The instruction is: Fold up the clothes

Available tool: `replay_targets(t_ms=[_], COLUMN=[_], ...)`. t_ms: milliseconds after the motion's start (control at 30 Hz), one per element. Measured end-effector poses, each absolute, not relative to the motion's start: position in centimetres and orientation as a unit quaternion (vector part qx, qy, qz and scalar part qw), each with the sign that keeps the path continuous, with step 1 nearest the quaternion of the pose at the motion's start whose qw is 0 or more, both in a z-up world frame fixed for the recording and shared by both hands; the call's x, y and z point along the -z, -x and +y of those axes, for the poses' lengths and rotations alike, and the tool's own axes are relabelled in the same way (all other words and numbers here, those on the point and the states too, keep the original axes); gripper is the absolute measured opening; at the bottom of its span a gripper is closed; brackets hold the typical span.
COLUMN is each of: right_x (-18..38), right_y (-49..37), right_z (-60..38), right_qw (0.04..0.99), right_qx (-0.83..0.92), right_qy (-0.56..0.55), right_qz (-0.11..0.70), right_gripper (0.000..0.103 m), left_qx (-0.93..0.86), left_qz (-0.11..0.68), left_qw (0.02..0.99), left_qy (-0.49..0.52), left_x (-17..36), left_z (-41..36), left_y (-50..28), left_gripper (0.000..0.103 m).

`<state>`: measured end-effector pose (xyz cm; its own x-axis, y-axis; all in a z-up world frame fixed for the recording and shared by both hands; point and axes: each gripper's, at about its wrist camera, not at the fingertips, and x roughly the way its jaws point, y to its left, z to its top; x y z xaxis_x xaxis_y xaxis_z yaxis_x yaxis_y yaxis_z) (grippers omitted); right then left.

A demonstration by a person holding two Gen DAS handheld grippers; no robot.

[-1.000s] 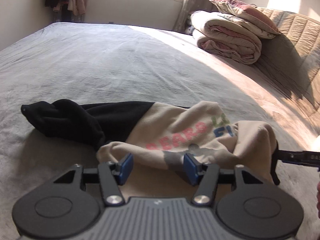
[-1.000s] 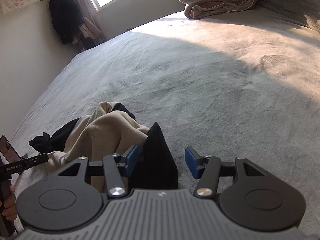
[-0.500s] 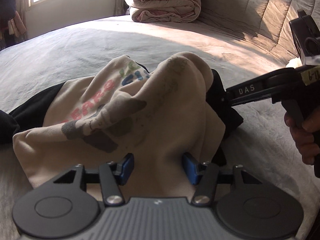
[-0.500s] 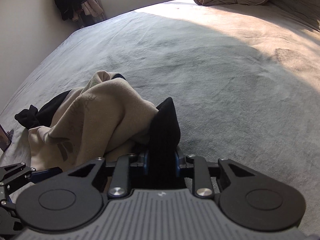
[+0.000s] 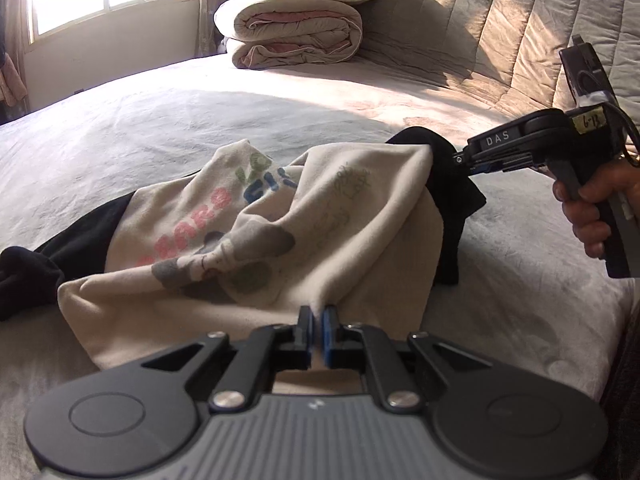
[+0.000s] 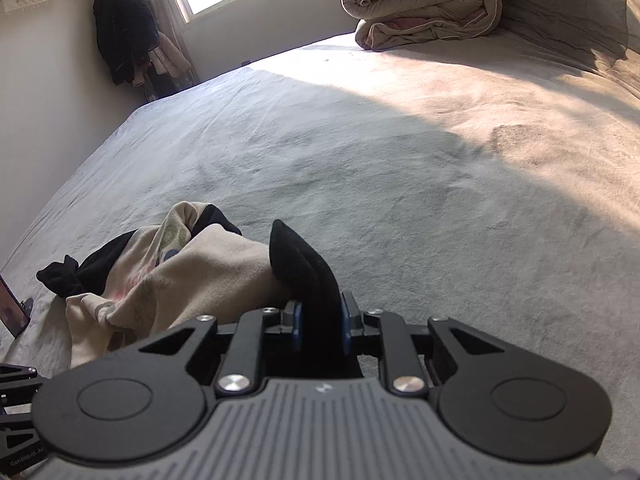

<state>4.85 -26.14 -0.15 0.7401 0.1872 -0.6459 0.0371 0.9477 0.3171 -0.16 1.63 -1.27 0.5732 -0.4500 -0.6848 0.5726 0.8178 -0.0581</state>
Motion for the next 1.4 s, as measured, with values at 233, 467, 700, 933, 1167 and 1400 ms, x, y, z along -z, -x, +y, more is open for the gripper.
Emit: replay_targets(t_ms=[233,467,700,933,1167,1400], right_x=[-0.2,-0.1,0.0,-0.2,-0.9,-3.1], right_y=[-3.2,-2.0,-2.8,-3.8,-4.4,-3.3], right_z=[-26.9,-26.4,-27.4,-27.8,-28.3,-31.1], right_qw=[0.889,0.873,0.874,0.875,0.909,0.942], right_qx=[-0.117,-0.163,-0.148,-0.14,-0.065,0.041], right_qy=[-0.191,-0.183,-0.206,-0.261,-0.227,-0.193], right_qz=[0.4,0.422,0.416,0.382,0.345,0.27], right_gripper=[0.02,0.026,0.043,0.055,0.009,0.0], left_qx=[0.356,0.363,0.389,0.357,0.342,0.401], left_qz=[0.383,0.389,0.359,0.364,0.375,0.351], left_qw=[0.845,0.842,0.846,0.856,0.855,0.838], left_qy=[-0.116,-0.087,-0.063,-0.08,-0.107,-0.114], left_x=[2.1,2.2,1.6,3.5,3.8,2.5], left_z=[3.1,5.3,3.7,0.3,-0.6,2.3], left_y=[2.5,2.1,2.4,0.7,0.7,2.6], left_gripper=[0.005,0.007,0.049,0.052,0.011,0.01])
